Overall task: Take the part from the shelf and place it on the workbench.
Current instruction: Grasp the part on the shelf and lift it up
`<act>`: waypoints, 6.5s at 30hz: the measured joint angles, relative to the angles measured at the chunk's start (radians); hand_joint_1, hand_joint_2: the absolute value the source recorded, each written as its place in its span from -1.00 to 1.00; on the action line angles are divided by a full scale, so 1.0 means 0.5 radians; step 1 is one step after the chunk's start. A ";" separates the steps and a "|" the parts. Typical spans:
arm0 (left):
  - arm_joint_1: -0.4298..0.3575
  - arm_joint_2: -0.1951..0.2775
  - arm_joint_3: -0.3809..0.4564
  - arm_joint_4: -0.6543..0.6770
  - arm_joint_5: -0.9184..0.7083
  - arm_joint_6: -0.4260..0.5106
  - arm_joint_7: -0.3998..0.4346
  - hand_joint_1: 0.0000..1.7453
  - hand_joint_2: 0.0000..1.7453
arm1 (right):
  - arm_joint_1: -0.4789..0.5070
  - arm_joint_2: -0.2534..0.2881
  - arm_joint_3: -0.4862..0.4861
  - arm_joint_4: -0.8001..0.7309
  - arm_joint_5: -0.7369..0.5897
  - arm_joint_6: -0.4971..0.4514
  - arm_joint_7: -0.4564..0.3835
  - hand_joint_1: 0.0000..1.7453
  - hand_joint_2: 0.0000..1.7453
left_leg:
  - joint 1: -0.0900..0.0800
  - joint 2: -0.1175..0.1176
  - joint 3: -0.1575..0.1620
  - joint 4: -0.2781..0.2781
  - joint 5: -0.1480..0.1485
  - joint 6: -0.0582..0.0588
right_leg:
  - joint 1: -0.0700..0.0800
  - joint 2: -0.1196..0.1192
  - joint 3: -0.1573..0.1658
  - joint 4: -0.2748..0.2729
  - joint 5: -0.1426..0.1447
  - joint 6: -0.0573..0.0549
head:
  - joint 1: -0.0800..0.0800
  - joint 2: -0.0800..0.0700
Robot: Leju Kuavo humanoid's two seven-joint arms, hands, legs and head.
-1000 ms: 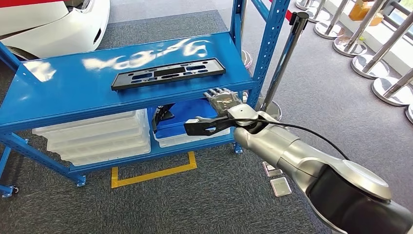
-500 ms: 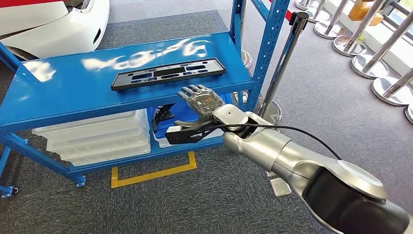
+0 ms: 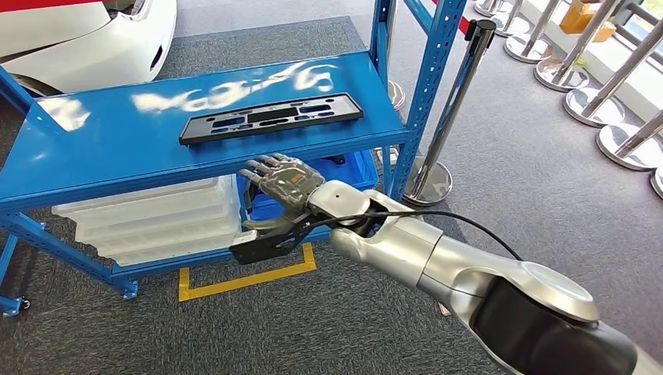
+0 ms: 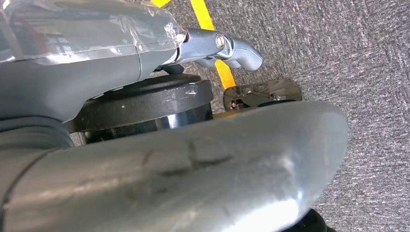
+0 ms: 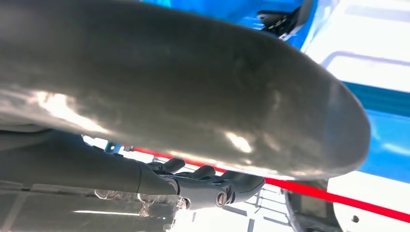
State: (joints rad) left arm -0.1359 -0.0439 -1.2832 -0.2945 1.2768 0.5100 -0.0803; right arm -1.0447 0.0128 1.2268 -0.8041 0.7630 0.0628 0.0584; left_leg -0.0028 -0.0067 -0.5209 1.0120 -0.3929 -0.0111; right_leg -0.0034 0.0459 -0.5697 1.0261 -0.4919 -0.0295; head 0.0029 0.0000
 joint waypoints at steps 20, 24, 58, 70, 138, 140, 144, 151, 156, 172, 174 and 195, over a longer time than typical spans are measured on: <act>-0.002 0.000 0.001 0.007 0.006 0.000 0.001 -1.00 -1.00 | 0.034 0.015 0.030 0.006 -0.009 0.002 -0.019 -1.00 -1.00 | -0.002 0.000 -0.004 0.010 0.000 0.000 | -0.002 0.000 0.000 -0.001 0.004 0.005 | -0.003 0.000; -0.002 0.000 0.001 0.009 0.007 0.000 0.001 -1.00 -1.00 | 0.034 0.020 0.030 0.010 -0.013 0.002 -0.021 -1.00 -1.00 | -0.008 0.000 -0.013 0.020 0.000 0.003 | -0.003 0.000 -0.004 -0.001 0.008 0.012 | -0.004 0.000; -0.002 -0.011 0.001 0.032 -0.019 -0.021 -0.008 -1.00 -1.00 | 0.066 -0.014 0.027 0.026 -0.022 -0.007 -0.010 -1.00 -1.00 | 0.007 0.027 -0.233 0.067 0.114 0.009 | 0.019 -0.040 0.026 0.024 -0.047 -0.019 | -0.052 0.000; 0.001 -0.018 0.002 0.032 -0.013 -0.011 -0.006 -1.00 -1.00 | 0.063 -0.020 0.025 0.025 -0.030 0.002 -0.013 -1.00 -1.00 | 0.020 0.025 -0.023 0.015 0.005 0.045 | 0.018 -0.081 -0.239 0.176 0.098 0.022 | 0.045 0.000; 0.004 -0.034 0.009 0.057 0.018 0.008 0.001 -1.00 -1.00 | 0.078 0.035 0.024 0.049 -0.391 0.156 -0.152 -1.00 1.00 | 0.038 -0.015 -0.270 0.066 0.165 0.002 | -0.001 -0.065 0.018 -0.040 -0.030 0.035 | 0.053 0.000; 0.004 -0.034 0.009 0.056 0.014 0.008 0.001 -1.00 -1.00 | 0.079 0.042 0.024 0.049 -0.435 0.153 -0.166 -1.00 1.00 | 0.038 -0.015 -0.266 0.061 0.168 0.001 | -0.001 -0.065 0.019 -0.040 -0.029 0.037 | 0.051 0.000; 0.004 -0.034 0.009 0.056 -0.002 -0.003 0.001 -1.00 -1.00 | 0.080 0.060 0.025 0.049 -0.497 0.166 -0.173 -1.00 1.00 | 0.038 -0.015 -0.258 0.055 0.172 -0.003 | -0.001 -0.065 0.023 -0.040 -0.029 0.038 | 0.048 0.000; 0.005 -0.034 0.009 0.056 -0.006 -0.010 0.000 -1.00 -1.00 | 0.080 0.070 0.030 0.049 -0.521 0.197 -0.152 -1.00 1.00 | 0.038 -0.015 -0.252 0.046 0.174 -0.006 | -0.001 -0.065 0.025 -0.040 -0.029 0.037 | 0.044 0.000; 0.006 -0.034 0.009 0.056 -0.007 -0.014 -0.006 -1.00 -1.00 | 0.080 0.061 0.054 0.059 -0.501 0.256 -0.111 -1.00 1.00 | 0.038 -0.015 -0.250 0.044 0.174 -0.006 | -0.001 -0.065 0.025 -0.040 -0.029 0.037 | 0.041 0.000; 0.007 -0.034 0.009 0.056 0.013 -0.012 -0.031 -1.00 -1.00 | 0.080 -0.103 0.192 0.125 -0.349 0.528 -0.007 -1.00 1.00 | 0.038 -0.013 -0.247 0.044 0.174 -0.006 | -0.001 -0.064 0.026 -0.040 -0.029 0.037 | 0.043 0.000; 0.007 -0.034 0.009 0.056 0.011 -0.018 -0.048 -1.00 -1.00 | 0.083 -0.121 0.216 0.132 -0.357 0.553 -0.013 -1.00 1.00 | 0.038 -0.013 -0.247 0.044 0.174 -0.006 | -0.001 -0.065 0.026 -0.040 -0.029 0.037 | 0.044 0.000; 0.006 -0.031 0.009 0.057 -0.028 -0.071 -0.097 -1.00 -1.00 | 0.115 -0.343 0.331 0.144 -0.310 0.614 0.010 -1.00 1.00 | 0.032 -0.013 -0.213 0.040 0.171 -0.006 | -0.007 -0.065 0.060 -0.043 -0.037 0.037 | 0.043 0.000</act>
State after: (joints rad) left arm -0.1328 -0.0591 -1.2787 -0.2659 1.2627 0.4745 -0.1287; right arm -0.9871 -0.1585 1.3924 -0.7321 0.6081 0.3696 0.0633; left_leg 0.0132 -0.0130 -0.6272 1.0319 -0.3073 -0.0141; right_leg -0.0068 0.0133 -0.5399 1.0046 -0.5106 -0.0112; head 0.0243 0.0000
